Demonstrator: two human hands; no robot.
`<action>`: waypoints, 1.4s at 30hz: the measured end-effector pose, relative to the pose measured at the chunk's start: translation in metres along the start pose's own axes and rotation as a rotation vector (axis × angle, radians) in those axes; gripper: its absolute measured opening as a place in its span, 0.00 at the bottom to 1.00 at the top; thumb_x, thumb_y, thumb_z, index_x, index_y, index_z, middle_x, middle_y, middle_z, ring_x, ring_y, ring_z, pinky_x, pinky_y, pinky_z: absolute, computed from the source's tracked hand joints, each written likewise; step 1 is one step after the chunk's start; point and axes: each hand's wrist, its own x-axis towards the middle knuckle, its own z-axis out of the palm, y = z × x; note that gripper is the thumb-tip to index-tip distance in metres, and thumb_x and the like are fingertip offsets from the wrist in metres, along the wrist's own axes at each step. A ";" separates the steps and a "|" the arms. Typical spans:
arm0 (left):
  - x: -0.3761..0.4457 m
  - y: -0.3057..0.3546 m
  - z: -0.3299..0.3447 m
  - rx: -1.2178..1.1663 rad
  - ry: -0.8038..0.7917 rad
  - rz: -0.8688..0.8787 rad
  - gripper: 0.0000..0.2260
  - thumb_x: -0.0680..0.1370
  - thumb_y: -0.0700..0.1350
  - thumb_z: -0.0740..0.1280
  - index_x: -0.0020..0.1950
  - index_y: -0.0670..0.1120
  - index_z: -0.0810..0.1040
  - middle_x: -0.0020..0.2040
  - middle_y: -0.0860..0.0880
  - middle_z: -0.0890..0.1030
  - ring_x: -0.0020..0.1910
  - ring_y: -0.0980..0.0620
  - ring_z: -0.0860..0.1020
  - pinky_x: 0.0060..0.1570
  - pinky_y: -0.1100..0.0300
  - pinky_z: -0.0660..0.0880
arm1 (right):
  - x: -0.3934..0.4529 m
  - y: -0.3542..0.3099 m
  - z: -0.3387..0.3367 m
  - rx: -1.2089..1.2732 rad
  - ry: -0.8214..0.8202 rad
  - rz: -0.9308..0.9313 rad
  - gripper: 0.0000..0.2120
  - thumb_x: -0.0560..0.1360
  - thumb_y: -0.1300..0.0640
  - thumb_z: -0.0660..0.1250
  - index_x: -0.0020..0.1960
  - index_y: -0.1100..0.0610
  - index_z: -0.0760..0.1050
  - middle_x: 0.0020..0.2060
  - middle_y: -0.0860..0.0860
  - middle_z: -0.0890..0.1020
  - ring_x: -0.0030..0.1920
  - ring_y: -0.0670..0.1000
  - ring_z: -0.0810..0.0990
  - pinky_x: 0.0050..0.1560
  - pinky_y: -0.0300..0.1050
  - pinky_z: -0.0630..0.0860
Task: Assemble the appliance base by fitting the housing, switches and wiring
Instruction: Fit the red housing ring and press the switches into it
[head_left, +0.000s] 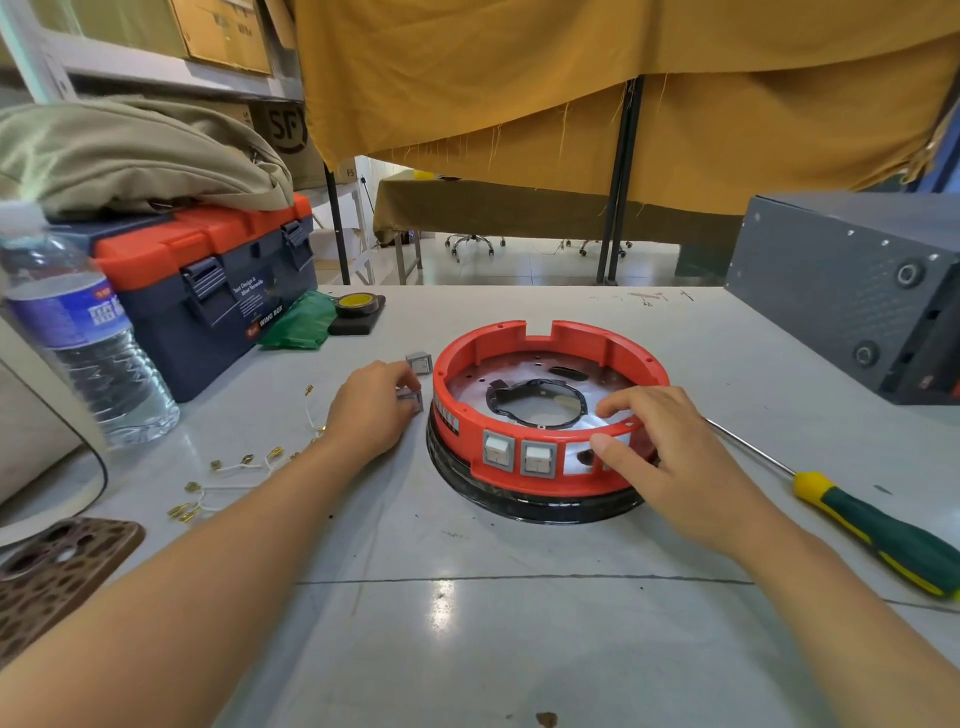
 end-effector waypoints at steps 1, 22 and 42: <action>-0.002 0.000 0.000 -0.026 0.008 -0.006 0.04 0.74 0.42 0.69 0.49 0.46 0.79 0.52 0.45 0.81 0.50 0.44 0.78 0.50 0.52 0.75 | 0.000 0.000 0.000 0.017 0.006 0.011 0.08 0.73 0.44 0.61 0.49 0.46 0.71 0.50 0.39 0.73 0.54 0.40 0.67 0.54 0.39 0.66; -0.081 0.080 -0.055 -1.017 -0.223 0.225 0.20 0.62 0.55 0.73 0.53 0.56 0.79 0.45 0.52 0.85 0.46 0.52 0.83 0.40 0.60 0.80 | -0.002 -0.017 -0.002 -0.117 0.058 -0.059 0.09 0.76 0.47 0.64 0.48 0.52 0.75 0.40 0.41 0.72 0.48 0.47 0.70 0.55 0.42 0.65; -0.107 0.085 -0.013 -0.164 0.121 0.782 0.15 0.68 0.45 0.72 0.55 0.46 0.80 0.55 0.53 0.79 0.57 0.53 0.72 0.56 0.54 0.69 | -0.002 -0.021 -0.003 0.000 0.075 -0.135 0.06 0.76 0.62 0.66 0.49 0.57 0.81 0.43 0.47 0.81 0.47 0.42 0.70 0.57 0.45 0.68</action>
